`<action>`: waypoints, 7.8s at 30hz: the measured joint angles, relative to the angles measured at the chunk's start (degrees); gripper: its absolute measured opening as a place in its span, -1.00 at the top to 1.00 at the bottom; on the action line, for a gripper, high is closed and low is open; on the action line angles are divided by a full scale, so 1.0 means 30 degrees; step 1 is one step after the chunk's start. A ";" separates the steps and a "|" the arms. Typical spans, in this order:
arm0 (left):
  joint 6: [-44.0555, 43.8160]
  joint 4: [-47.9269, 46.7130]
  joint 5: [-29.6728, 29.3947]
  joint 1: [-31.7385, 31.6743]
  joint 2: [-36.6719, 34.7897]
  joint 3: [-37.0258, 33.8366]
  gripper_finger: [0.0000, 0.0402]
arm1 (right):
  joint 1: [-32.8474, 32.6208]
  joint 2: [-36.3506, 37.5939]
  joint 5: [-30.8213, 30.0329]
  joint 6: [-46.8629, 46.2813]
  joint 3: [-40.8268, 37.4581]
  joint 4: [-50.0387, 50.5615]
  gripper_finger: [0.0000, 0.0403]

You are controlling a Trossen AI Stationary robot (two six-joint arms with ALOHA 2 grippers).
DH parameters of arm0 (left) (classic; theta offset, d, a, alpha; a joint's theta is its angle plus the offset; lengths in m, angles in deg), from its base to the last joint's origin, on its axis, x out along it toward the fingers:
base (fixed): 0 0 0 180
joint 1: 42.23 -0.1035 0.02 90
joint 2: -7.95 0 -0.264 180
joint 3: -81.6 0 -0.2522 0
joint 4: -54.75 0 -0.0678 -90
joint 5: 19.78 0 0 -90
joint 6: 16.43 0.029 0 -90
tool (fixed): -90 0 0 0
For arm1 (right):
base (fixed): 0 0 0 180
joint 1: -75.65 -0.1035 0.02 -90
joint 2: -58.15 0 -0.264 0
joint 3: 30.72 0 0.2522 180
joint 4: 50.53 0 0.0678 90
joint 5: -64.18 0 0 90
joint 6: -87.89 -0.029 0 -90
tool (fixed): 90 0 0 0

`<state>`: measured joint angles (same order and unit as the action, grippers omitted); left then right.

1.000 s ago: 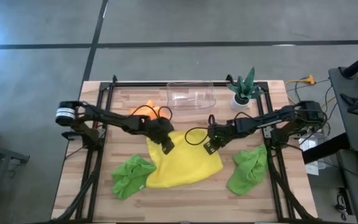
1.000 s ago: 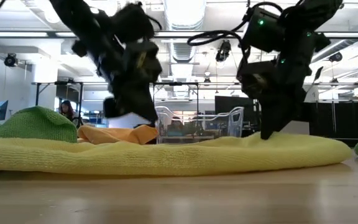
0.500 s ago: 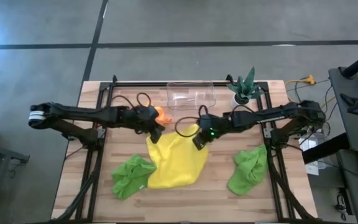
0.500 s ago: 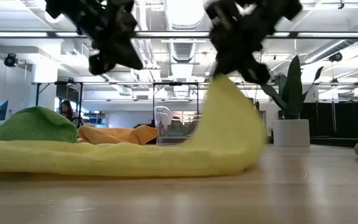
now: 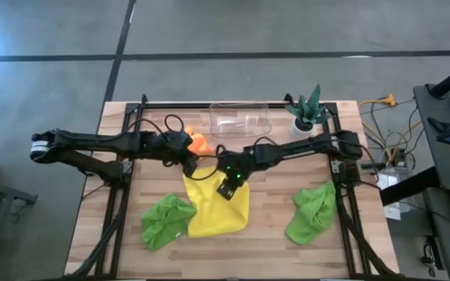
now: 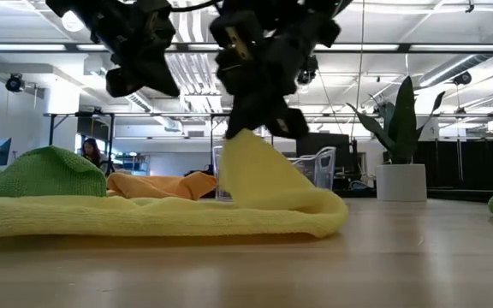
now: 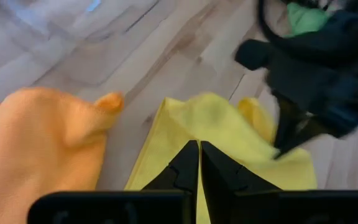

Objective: Fold microfiber towels
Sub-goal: Fold the yellow microfiber towel

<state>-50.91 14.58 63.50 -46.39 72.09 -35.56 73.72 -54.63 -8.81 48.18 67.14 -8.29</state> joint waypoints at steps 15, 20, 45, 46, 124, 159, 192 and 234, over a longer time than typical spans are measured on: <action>-0.0373 -0.2050 -0.0356 0.0000 0.0127 -0.0007 0.99 | -0.0337 0.0419 0.1843 0.1216 0.0834 -0.0314 0.64; 0.1825 -0.1575 0.1566 0.0006 0.1201 -0.0071 0.99 | -0.0351 0.1381 0.1977 0.1980 0.0851 -0.0463 0.46; 0.9775 -0.2896 0.3679 0.0007 0.0812 -0.0066 1.00 | -0.0039 0.1402 0.1607 0.1941 0.0560 -0.1920 0.95; 0.9274 -0.3347 0.3665 0.0018 0.0124 -0.0066 1.00 | 0.0012 0.1402 0.1798 0.1820 0.0560 -0.2474 0.96; 0.4093 -0.1746 0.1056 0.0175 -0.8295 -0.0124 1.00 | 0.0741 -0.5250 -0.0201 0.5897 0.7598 0.0428 0.10; 0.4115 -0.1653 0.1064 0.0177 -0.7531 -0.0138 1.00 | -0.1146 -0.5079 -0.4707 0.7603 0.3377 0.5600 0.39; 0.6890 0.6162 0.4736 0.0119 0.0856 0.0410 1.00 | -0.4345 1.5741 -0.8227 -0.4223 -1.4083 -0.4005 0.43; 1.0322 0.1384 0.4911 -0.0240 -0.0278 0.1355 1.00 | -0.1715 0.4527 -0.9374 -1.2398 -1.2452 -0.6536 0.67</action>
<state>-19.94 18.73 78.24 -47.11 71.25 -31.49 68.57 -41.05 -36.93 10.99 29.78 -27.89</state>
